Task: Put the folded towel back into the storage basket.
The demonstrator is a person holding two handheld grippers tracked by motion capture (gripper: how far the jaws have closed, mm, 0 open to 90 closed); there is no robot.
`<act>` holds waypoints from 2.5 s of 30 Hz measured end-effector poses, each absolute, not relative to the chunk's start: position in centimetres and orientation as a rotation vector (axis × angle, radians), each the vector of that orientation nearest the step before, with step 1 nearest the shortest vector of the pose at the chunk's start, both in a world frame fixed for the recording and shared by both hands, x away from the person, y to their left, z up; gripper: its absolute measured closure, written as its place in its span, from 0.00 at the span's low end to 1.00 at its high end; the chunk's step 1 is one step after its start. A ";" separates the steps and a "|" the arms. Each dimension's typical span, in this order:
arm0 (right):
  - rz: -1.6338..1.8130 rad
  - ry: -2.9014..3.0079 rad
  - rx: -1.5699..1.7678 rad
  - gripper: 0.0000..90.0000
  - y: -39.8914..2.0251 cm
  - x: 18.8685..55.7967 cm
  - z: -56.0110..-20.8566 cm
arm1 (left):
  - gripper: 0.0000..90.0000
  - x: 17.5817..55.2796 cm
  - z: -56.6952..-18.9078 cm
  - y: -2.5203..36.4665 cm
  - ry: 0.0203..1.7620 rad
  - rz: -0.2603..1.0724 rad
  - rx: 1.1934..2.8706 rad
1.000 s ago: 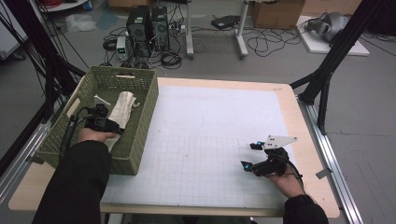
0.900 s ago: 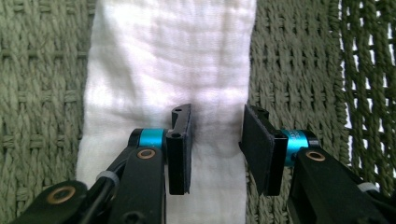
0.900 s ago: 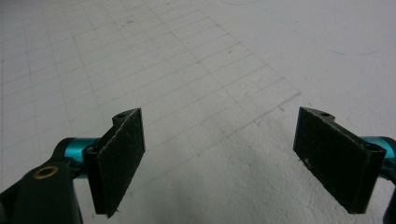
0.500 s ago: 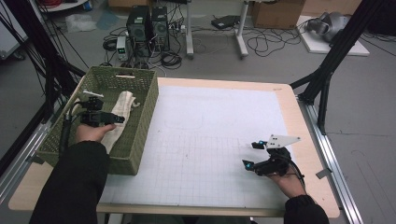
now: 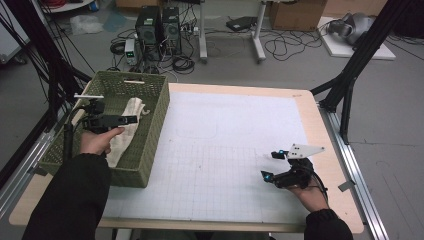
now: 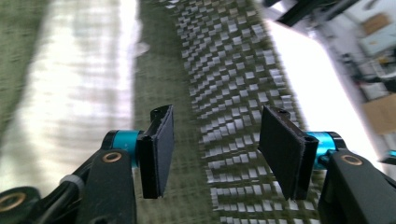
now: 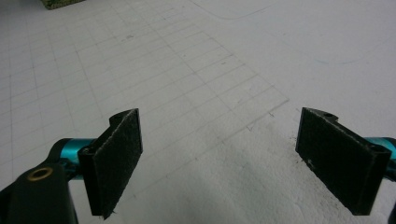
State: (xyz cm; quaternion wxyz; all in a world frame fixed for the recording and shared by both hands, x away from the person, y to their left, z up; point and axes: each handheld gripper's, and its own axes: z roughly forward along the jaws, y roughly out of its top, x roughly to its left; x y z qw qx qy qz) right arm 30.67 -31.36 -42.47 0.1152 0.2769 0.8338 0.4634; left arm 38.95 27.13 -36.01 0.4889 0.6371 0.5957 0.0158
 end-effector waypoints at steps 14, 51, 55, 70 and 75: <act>1.379 2.422 0.820 0.14 -31.7 30.6 -42.1 | 0.35 37.4 -34.6 25.6 1.289 0.007 1.499; 1.397 2.406 0.810 0.13 -31.8 30.7 -41.7 | 0.34 35.5 -32.3 18.4 1.095 0.003 1.543; 1.394 2.405 0.804 0.13 -31.8 30.8 -41.6 | 0.34 35.3 -32.1 17.5 1.074 0.006 1.562; 1.394 2.407 0.801 0.13 -31.8 30.8 -41.5 | 0.34 34.8 -31.9 14.7 1.040 0.013 1.613; 1.396 2.403 0.805 0.13 -31.8 30.9 -41.4 | 0.34 34.6 -31.9 13.7 1.028 0.015 1.625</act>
